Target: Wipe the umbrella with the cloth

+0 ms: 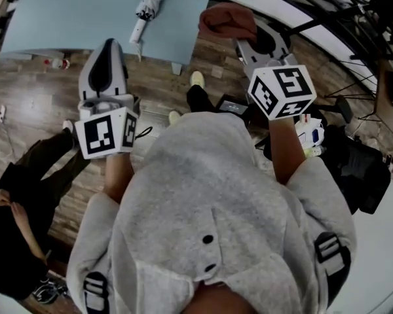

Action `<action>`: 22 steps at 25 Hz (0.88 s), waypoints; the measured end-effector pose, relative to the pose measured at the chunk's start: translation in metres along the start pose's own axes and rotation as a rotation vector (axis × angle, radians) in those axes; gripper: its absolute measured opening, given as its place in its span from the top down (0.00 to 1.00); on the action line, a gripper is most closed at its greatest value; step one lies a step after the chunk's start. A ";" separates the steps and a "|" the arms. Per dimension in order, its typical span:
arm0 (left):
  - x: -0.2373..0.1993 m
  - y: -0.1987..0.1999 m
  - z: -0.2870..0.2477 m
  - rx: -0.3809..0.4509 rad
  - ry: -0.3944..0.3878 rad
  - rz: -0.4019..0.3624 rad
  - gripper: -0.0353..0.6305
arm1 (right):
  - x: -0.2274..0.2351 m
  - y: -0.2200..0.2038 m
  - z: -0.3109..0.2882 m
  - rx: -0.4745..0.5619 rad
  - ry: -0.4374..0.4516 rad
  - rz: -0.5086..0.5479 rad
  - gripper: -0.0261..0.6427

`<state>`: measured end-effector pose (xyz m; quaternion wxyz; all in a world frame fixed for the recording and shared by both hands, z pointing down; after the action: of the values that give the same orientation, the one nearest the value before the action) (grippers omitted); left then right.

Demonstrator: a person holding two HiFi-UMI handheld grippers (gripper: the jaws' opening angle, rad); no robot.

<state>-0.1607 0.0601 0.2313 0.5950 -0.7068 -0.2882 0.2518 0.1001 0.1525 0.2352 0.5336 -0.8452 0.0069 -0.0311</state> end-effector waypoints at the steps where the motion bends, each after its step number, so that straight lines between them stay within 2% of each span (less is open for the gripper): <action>1: 0.001 -0.001 0.010 0.007 -0.007 0.003 0.92 | -0.008 -0.003 0.008 0.000 -0.008 -0.006 0.85; 8: 0.020 0.002 0.049 0.004 -0.051 0.042 0.92 | -0.032 -0.010 0.053 -0.006 -0.073 -0.016 0.85; 15: 0.065 0.031 0.051 0.012 -0.085 0.075 0.92 | -0.029 -0.008 0.084 0.033 -0.051 -0.067 0.85; 22: 0.110 0.052 0.050 0.028 -0.154 0.038 0.92 | -0.009 0.002 0.120 0.085 -0.080 -0.065 0.85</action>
<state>-0.1123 0.1662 0.1704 0.5760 -0.6822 -0.3162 0.3206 0.0987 0.2600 0.1821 0.5675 -0.8221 -0.0431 -0.0148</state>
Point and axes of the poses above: the fingertips, and each gripper's own axes: z backward along the fingers, x to its right, y out of its top, the point moved 6 cm from there along z, backward along the fingers, and after that the axes turned 10 degrees about -x, right-handed, at the moved point
